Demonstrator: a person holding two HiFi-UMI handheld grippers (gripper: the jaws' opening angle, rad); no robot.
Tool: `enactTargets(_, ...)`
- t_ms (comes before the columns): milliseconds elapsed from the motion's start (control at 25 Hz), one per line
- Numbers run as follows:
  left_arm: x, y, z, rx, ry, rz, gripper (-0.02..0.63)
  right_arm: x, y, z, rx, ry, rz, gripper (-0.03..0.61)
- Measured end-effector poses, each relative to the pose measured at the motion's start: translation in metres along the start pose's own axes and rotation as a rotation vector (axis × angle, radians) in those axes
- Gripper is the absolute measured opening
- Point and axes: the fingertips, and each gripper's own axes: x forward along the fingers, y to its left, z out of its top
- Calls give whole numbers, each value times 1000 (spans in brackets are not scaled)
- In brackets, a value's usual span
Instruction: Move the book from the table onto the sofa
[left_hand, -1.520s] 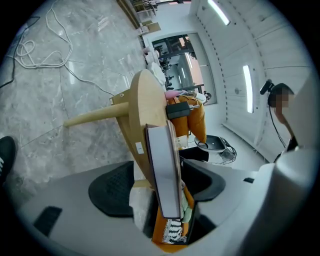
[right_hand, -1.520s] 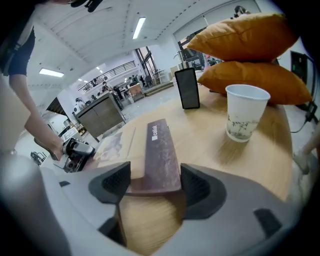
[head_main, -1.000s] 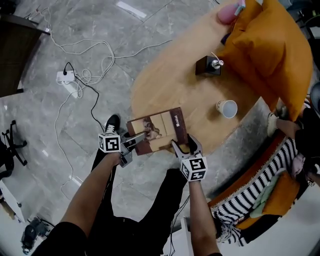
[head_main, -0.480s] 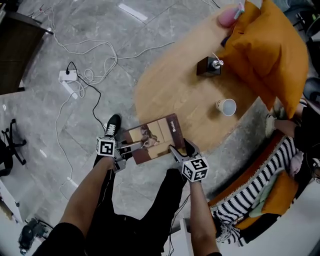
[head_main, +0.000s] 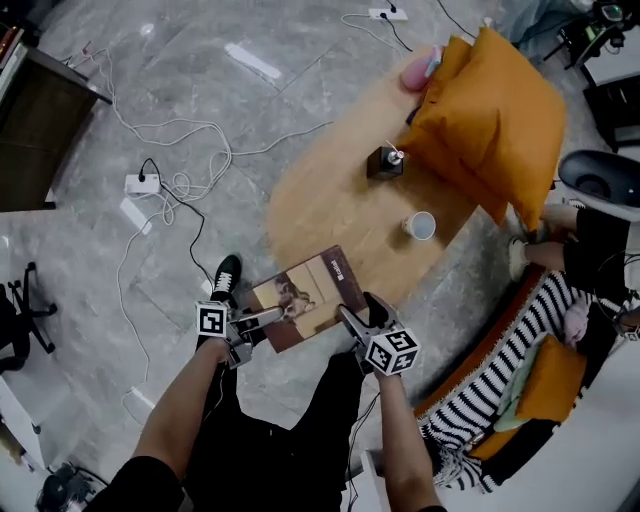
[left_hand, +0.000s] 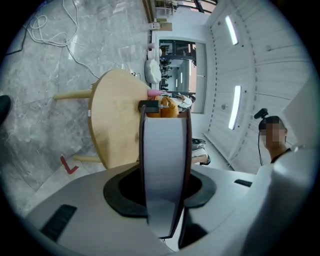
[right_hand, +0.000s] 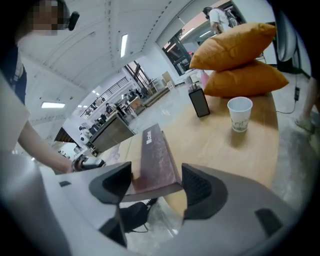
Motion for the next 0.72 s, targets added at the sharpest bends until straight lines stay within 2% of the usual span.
enactTargets(80, -2, -29, -1, 33, -3, -32, 146, -17, 12, 22, 67, -43, 34, 305)
enactTargets(200, -2, -84, -10, 28, -9, -119, 146, -50, 35, 50, 180, -78, 115, 305)
enactTargets(320, 3, -129, -7, 45, 6, -194, 146, -75, 55, 77, 240, -115, 187, 305)
enactTargets(520, 5, -185, -10, 151, 63, -233, 146, -118, 86, 106, 272, -176, 281, 298)
enactTargets(600, 2, -206, -9, 198, 93, -232, 146, -132, 103, 116, 269, -208, 318, 252)
enactTargets(720, 9, -238, -16, 208, 122, -283, 146, -161, 115, 126, 278, -248, 330, 239)
